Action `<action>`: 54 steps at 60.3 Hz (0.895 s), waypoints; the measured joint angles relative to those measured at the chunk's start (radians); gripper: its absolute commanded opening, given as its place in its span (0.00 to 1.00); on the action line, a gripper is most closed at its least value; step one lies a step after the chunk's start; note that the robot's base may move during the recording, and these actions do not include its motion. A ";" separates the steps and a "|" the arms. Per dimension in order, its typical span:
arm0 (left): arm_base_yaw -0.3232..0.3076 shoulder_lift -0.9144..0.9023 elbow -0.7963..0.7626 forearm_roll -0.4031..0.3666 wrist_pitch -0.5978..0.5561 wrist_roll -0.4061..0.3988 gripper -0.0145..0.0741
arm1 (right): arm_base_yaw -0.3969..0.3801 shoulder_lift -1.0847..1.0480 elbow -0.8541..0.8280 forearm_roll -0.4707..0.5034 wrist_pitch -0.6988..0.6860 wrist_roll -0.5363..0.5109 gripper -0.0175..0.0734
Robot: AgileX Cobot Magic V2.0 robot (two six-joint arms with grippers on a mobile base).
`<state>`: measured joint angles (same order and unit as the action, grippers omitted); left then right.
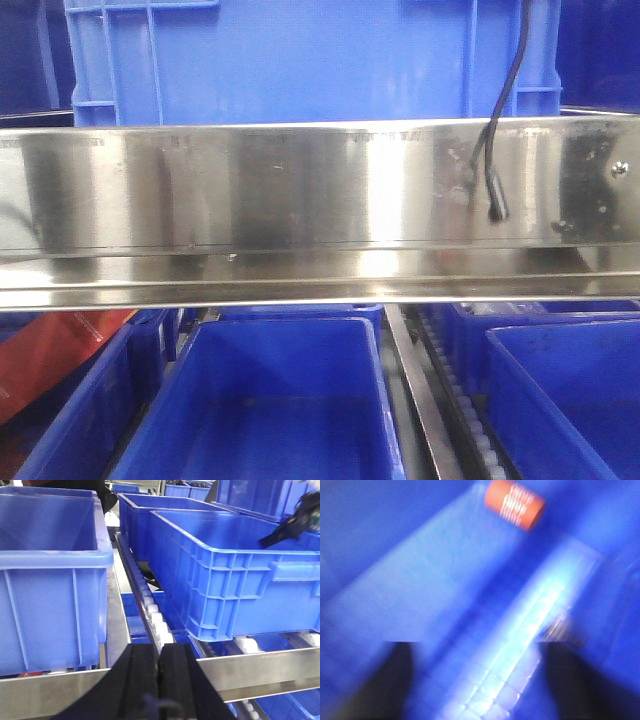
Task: Place cylindrical capacitor in blue bin on shelf
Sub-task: 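Lower the dark-red capacitor into the blue bin and open the right gripper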
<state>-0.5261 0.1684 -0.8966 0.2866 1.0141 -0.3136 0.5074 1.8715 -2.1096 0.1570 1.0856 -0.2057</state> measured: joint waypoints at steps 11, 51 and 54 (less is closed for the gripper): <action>0.000 0.000 0.000 0.006 0.000 0.000 0.04 | 0.000 -0.097 0.000 0.000 -0.001 0.023 0.06; 0.000 0.000 0.005 0.059 -0.007 0.000 0.04 | 0.000 -0.780 0.800 -0.087 -0.439 0.057 0.02; 0.000 0.000 0.005 0.061 -0.015 0.000 0.04 | 0.000 -0.837 0.888 -0.088 -0.493 0.057 0.02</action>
<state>-0.5261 0.1684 -0.8919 0.3471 0.9995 -0.3136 0.5074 1.0345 -1.2216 0.0689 0.5926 -0.1492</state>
